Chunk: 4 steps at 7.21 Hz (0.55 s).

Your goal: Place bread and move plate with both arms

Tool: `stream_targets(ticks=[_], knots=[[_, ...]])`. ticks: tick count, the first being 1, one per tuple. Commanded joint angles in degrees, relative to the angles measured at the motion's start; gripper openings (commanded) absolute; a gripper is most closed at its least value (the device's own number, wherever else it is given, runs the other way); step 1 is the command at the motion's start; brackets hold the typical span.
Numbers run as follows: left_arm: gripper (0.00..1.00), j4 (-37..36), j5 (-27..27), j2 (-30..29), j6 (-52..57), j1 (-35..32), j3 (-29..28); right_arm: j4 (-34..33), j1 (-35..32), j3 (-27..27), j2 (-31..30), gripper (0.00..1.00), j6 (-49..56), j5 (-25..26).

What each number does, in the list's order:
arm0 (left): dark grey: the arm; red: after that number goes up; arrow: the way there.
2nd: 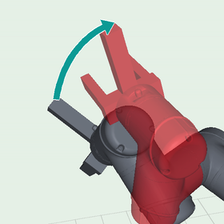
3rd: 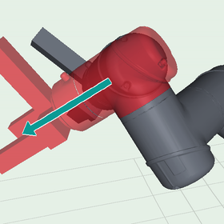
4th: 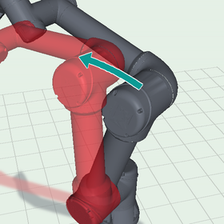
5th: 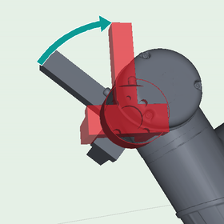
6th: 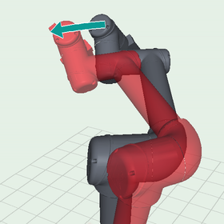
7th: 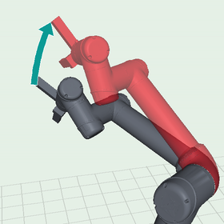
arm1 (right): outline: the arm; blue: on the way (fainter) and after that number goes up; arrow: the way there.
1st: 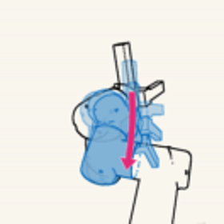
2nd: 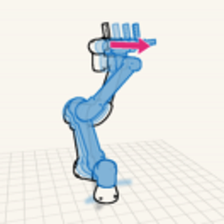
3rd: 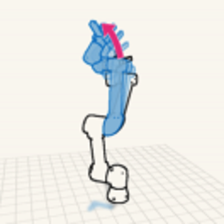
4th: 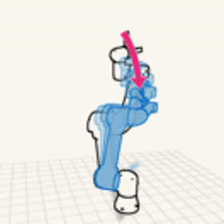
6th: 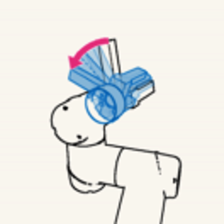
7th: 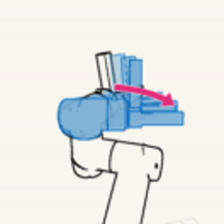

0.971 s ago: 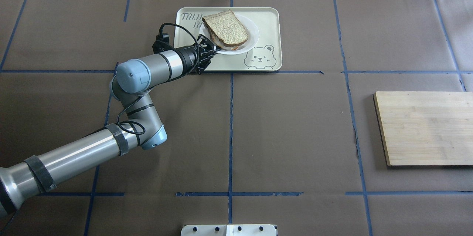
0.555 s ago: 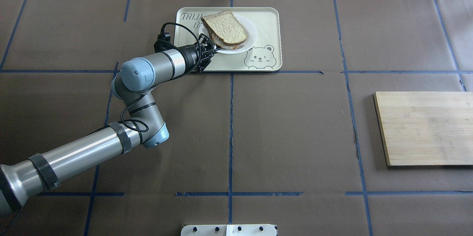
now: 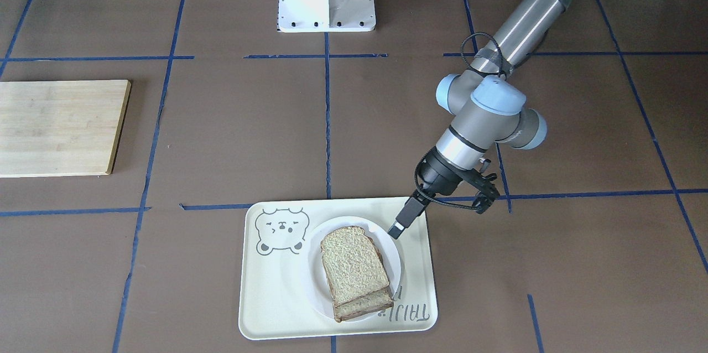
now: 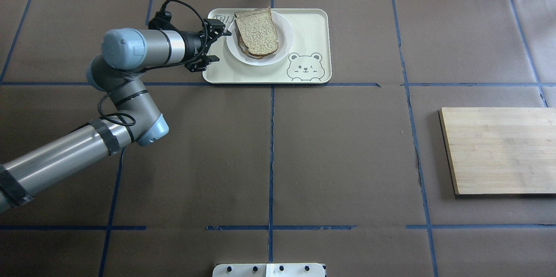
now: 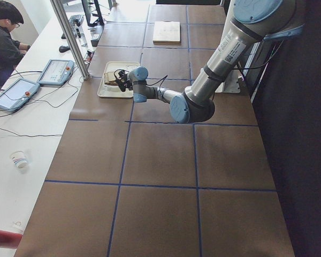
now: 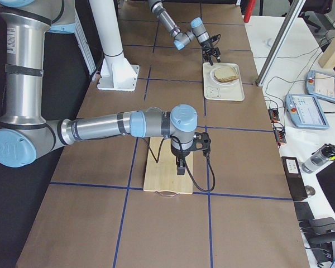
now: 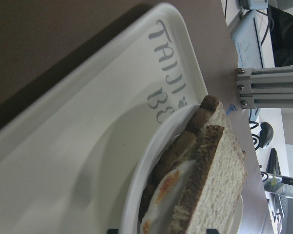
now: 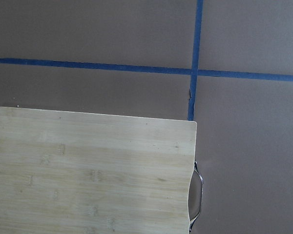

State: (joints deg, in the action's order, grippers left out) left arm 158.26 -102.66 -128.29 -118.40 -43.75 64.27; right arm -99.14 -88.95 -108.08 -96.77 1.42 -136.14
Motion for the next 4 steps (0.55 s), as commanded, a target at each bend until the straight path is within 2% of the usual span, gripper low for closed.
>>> stream_targets(ticks=[1, 2, 3, 4], knots=[[1.0, -12.65, -9.89, 8.89, 11.03, -7.54, 14.77, 0.0, -0.26, 0.06, 0.0, 1.0, 0.24, 0.0], [1.0, -19.06, -13.24, 12.06, 22.22, -12.89, 20.75, 0.0, -0.44, 0.24, 0.0, 1.0, 0.59, 0.09], [1.0, -28.35, -15.62, 17.84, 33.82, -14.51, 28.29, 0.0, -0.61, 0.41, -0.87, 1.0, 0.94, 0.09], [1.0, -39.23, -16.95, 20.25, 45.16, -17.83, 34.02, 0.0, -0.61, 0.5, -1.66, 1.0, 0.77, 0.09]])
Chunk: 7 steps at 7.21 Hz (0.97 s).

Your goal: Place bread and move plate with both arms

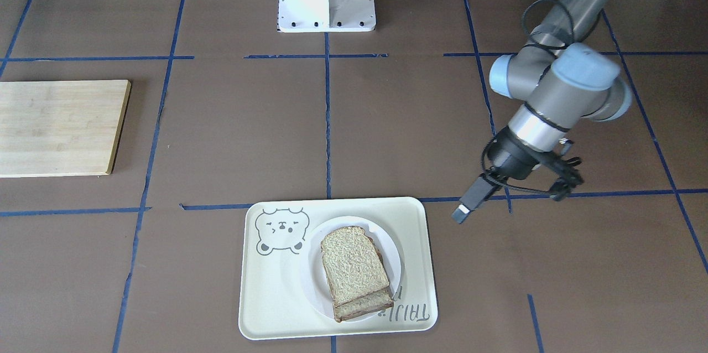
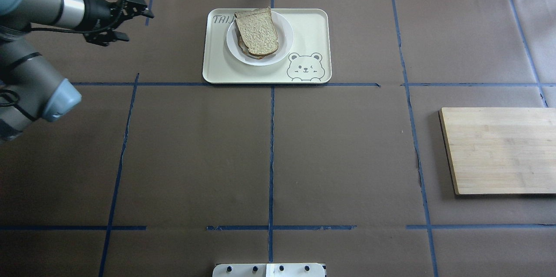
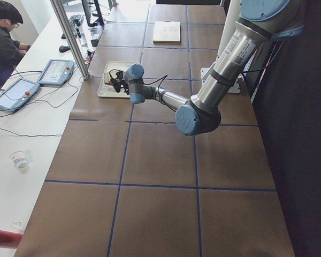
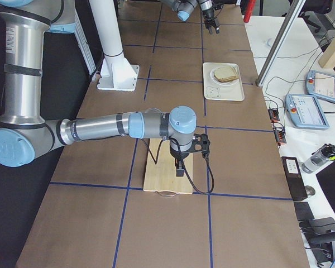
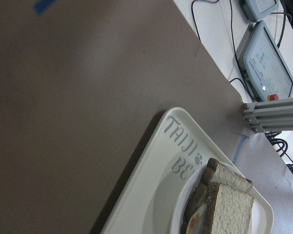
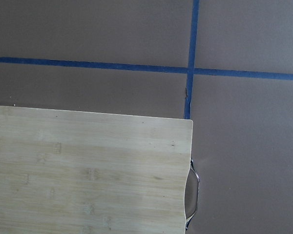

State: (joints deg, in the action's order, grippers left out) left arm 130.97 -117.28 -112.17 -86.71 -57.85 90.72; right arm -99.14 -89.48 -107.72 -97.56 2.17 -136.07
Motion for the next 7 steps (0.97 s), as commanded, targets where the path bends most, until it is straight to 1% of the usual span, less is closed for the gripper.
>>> stream_targets(ticks=[1, 2, 3, 4, 5, 6, 7], knots=[[1.0, -22.67, -3.04, 4.93, 22.98, -5.85, 12.42, 1.13, -0.08, 0.31, -2.61, 1.0, 0.29, 0.01], [1.0, -30.08, -3.04, 5.03, 30.47, -6.48, 14.73, 4.8, -0.17, 1.71, -4.2, 1.0, 0.2, 0.01], [1.0, -33.38, -4.09, 6.07, 37.16, -8.14, 15.01, 7.36, -0.17, 3.64, -4.91, 1.0, 0.2, -0.08], [1.0, -35.59, -6.1, 6.95, 45.4, -11.29, 14.58, 9.56, -0.43, 5.66, -4.57, 1.0, -0.14, -0.16], [1.0, -40.05, -9.34, 7.31, 55.41, -15.5, 13.88, 9.67, -0.43, 6.2, -4.22, 1.0, -0.32, -1.03], [1.0, -43.48, -9.89, 10.36, 65.6, -19.37, 13.44, 9.58, -0.43, 6.03, -4.21, 1.0, -0.41, -2.17], [1.0, -44.3, -10.6, 13.0, 73.71, -22.8, 10.91, 9.49, -0.43, 5.94, -4.13, 1.0, -0.41, -2.45]])
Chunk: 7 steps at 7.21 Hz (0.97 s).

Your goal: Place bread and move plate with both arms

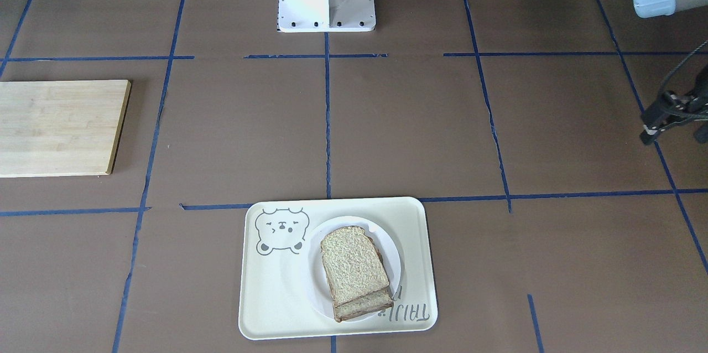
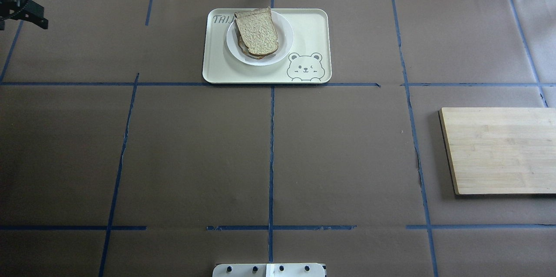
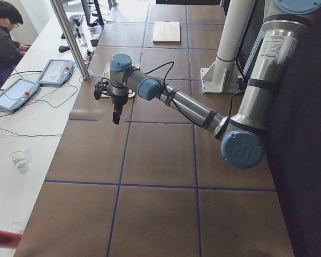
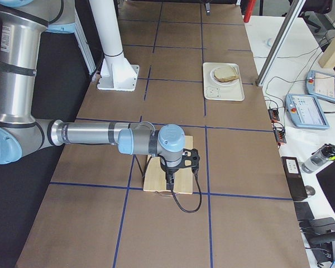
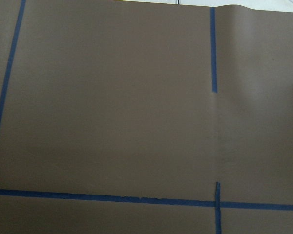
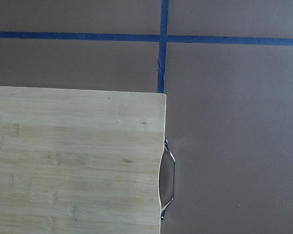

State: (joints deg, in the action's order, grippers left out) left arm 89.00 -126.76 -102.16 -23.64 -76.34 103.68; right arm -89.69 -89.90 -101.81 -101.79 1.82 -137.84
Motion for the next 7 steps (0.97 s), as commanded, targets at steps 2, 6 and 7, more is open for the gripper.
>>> stream_targets(ticks=[2, 6, 7], knots=[[1.0, -2.16, -8.3, 8.18, 28.38, -12.04, -10.47, -0.05, -0.02, -0.06, 0.1, 1.0, -0.06, -0.68], [1.0, 2.67, -11.41, 15.85, 33.92, -13.58, -12.8, -0.14, -0.02, -0.23, 0.1, 1.0, -0.06, -0.68], [1.0, 2.5, -11.32, 15.93, 33.4, -13.66, -12.71, -0.14, -0.28, -0.23, 0.1, 1.0, 0.02, -0.68]])
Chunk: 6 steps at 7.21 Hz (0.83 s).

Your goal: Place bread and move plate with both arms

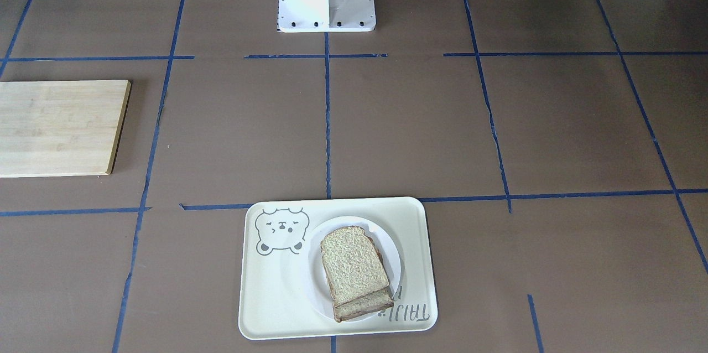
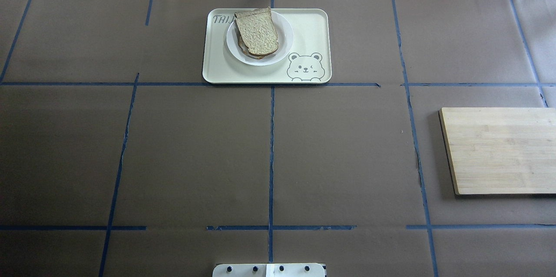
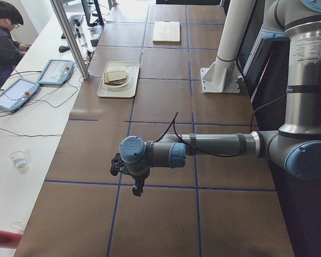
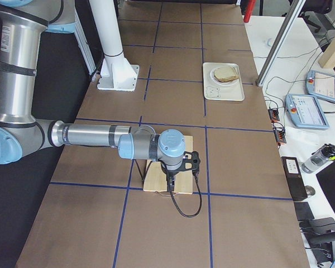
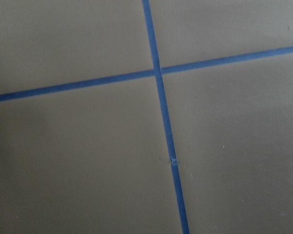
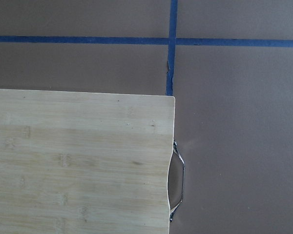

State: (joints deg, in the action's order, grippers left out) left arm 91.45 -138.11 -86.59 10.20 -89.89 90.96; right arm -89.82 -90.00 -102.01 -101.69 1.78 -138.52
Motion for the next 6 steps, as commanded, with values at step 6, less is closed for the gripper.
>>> stream_targets(ticks=[6], knots=[[1.0, -0.48, 2.3, 0.02, -4.57, -2.4, 0.19, 0.0, -0.79, -0.12, 0.09, 1.0, 0.07, 0.17]])
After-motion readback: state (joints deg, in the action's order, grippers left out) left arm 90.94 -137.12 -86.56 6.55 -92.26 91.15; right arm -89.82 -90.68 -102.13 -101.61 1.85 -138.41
